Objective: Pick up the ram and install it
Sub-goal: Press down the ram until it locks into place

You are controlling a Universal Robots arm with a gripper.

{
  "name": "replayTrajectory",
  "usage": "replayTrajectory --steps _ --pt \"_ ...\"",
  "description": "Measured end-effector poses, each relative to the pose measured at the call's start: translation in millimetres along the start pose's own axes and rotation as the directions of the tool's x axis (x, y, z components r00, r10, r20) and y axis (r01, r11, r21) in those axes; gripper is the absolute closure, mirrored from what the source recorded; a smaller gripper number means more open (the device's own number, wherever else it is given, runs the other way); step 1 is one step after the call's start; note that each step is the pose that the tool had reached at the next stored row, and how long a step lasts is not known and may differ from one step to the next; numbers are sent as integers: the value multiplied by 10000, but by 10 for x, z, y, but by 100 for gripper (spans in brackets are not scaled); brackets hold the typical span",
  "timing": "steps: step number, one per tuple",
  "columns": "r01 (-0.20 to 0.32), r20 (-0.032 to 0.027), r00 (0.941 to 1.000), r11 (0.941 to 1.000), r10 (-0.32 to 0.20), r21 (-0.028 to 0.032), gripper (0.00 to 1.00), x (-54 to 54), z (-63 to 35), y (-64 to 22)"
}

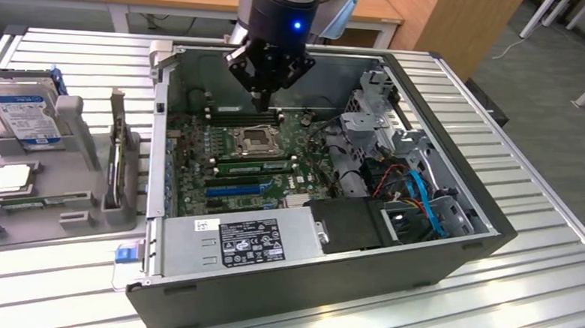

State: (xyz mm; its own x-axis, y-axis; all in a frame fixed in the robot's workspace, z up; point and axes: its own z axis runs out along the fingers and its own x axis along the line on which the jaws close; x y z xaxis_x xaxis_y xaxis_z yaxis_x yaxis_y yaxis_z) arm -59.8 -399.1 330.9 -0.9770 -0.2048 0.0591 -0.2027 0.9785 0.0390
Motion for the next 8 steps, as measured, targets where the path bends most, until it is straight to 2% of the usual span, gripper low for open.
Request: replayTrajectory --steps 4,8 --pt "-717 27 9974 9974 717 -44 89 0 5 0" --pt "-1440 50 9896 9895 1440 -90 89 -1 9 0"
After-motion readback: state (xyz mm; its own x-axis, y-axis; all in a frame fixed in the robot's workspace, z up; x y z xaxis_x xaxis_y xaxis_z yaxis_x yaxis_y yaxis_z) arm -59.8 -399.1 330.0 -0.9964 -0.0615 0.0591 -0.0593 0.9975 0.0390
